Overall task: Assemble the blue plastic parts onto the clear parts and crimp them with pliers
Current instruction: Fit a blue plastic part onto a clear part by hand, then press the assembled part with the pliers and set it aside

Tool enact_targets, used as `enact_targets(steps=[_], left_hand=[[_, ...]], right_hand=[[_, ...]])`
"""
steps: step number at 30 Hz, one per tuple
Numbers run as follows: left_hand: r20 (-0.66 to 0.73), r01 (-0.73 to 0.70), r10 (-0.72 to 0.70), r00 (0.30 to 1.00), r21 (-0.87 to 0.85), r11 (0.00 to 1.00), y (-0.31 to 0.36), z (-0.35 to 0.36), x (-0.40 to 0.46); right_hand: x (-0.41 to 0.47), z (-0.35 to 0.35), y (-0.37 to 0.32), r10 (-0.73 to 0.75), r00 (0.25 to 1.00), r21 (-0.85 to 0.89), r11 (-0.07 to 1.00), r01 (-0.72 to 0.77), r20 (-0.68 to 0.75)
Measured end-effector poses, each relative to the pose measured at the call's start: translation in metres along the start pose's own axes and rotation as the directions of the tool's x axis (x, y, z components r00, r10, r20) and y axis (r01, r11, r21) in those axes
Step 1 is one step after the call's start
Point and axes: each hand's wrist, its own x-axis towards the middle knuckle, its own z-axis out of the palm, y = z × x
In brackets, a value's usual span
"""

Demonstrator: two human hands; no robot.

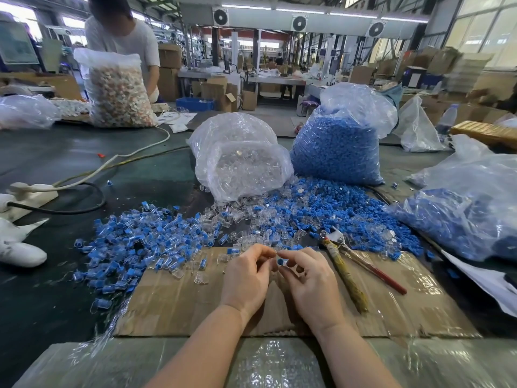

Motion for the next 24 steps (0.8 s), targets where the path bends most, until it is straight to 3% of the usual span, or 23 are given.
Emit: enact_targets(steps=[19, 24], left_hand=[[-0.009, -0.013, 0.013, 1.000, 0.018, 1.000, -0.0015, 0.0020, 0.0015], [-0.022, 0.012, -0.012, 1.000, 0.000, 1.000, 0.0004, 0.0012, 0.0009]], right_hand=[[0.0008, 0.0007, 0.0016, 0.020, 1.000, 0.003, 1.000, -0.020, 0.024], [0.0032, -0.0059, 0.0025, 0.032, 0.994, -0.121, 0.992, -0.045, -0.106]])
